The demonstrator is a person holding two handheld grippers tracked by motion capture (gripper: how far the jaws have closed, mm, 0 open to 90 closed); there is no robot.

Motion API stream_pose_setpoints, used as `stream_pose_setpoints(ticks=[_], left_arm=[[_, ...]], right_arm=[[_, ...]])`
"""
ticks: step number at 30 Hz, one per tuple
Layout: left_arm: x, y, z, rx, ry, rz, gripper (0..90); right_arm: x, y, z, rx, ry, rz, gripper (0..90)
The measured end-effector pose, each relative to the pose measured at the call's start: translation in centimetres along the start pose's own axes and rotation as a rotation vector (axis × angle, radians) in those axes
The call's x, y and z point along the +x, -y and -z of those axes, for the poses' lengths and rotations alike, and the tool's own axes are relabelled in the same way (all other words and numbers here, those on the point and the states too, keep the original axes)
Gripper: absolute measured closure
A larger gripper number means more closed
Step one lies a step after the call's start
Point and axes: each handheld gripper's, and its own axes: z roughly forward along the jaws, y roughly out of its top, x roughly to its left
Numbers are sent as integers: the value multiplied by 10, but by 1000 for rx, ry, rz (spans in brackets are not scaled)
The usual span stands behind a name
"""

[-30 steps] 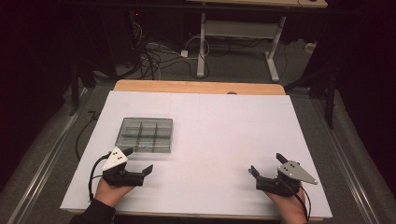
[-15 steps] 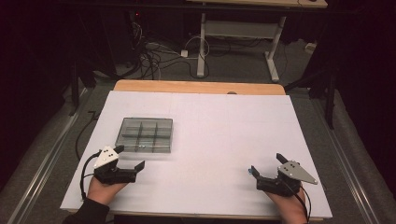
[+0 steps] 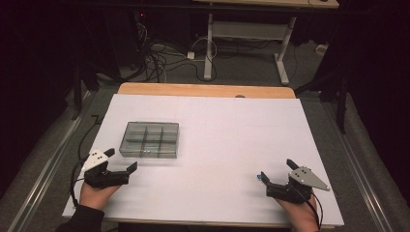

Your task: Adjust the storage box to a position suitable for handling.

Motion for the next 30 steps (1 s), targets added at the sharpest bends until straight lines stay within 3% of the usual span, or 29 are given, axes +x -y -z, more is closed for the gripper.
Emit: stream_pose_setpoints(ticks=[7,12,21,30], left_arm=[[19,6,6,14,-48,29,0],[28,9,11,9,-59,48,6],[29,9,12,9,-65,52,27],[27,10,12,10,-63,33,200]], right_arm=[[-1,0,0,4,-2,-6,0],[-1,1,0,2,-4,-7,0],[-1,1,0,2,-2,-6,0],[-1,0,0,-1,-1,-5,0]])
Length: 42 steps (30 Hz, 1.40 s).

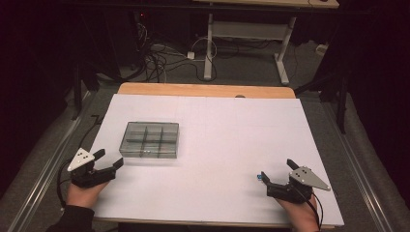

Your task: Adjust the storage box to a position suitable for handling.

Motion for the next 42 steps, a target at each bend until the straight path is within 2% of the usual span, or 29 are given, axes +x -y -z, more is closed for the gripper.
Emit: stream_pose_setpoints(ticks=[10,17,20,25,29,34,42], left_arm=[[2,0,3,-9,-11,31,410],[3,0,4,-16,-21,29,648],[4,1,6,-25,-7,27,724],[5,2,5,-10,23,22,840],[6,3,3,-3,32,31,866],[11,5,1,5,31,70,879],[10,6,1,3,28,61,879]], right_arm=[[-1,0,1,-1,6,4,0],[0,0,1,-1,6,6,0],[0,0,0,1,6,12,0],[0,0,0,2,6,11,0],[0,0,0,2,5,12,5],[1,0,0,1,1,13,5],[2,0,0,-1,1,13,5]])
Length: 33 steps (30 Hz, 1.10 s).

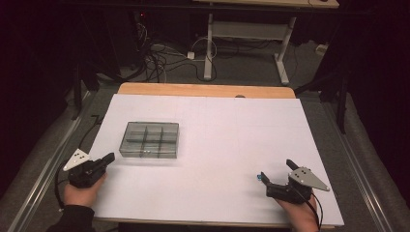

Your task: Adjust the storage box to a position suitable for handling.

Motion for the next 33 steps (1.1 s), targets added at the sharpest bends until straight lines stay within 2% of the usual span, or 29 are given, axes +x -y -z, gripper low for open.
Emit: stream_pose_setpoints(ticks=[6,11,14,18,22,25,29,33], left_arm=[[0,-1,-2,23,11,-11,879],[1,-1,-3,31,14,-4,879],[0,-2,-5,49,-2,1,879],[3,-3,-6,58,-17,37,879],[2,-4,-7,72,-32,30,879],[3,-10,-14,69,-62,14,879],[8,-20,-25,99,-86,25,879],[17,-31,-36,123,-78,38,880]], right_arm=[[1,0,0,0,-3,6,5],[2,-1,0,-2,-3,7,5],[3,-1,0,-2,-7,13,5],[4,-1,0,3,-8,18,5],[5,-2,2,9,-9,24,5],[5,-3,4,1,-18,29,5],[5,-3,7,-2,-22,37,5],[6,-3,7,-2,-22,40,5]])
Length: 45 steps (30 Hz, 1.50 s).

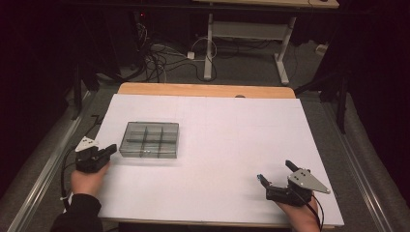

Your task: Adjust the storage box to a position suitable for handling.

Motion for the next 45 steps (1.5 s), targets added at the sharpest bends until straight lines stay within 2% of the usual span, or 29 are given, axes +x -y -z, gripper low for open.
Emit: stream_pose_setpoints(ticks=[2,5,9,11,16,17,24,26,29,36,45], left_arm=[[3,-5,-5,24,-5,-8,880],[9,-10,-16,34,0,17,880],[11,-15,-29,89,14,8,880],[10,-16,-31,88,15,-2,880],[10,-19,-36,106,46,-3,880],[10,-20,-36,101,63,0,880],[9,-20,-37,98,65,0,881],[8,-20,-37,96,78,-2,881],[4,-21,-40,97,95,-7,881],[-5,-24,-45,100,105,-21,880],[-20,-31,-57,116,117,-66,880]], right_arm=[[0,0,1,0,1,-3,5],[0,0,3,-7,6,-12,5],[0,0,3,-8,10,-12,5],[0,0,3,-7,10,-12,5],[1,0,3,-5,15,-15,5],[2,0,3,-4,16,-13,5],[4,0,2,-2,17,-16,5],[3,1,2,-1,16,-15,5],[3,1,2,-2,15,-16,5],[2,0,3,-5,19,-17,6],[2,1,4,-2,23,-22,5]])
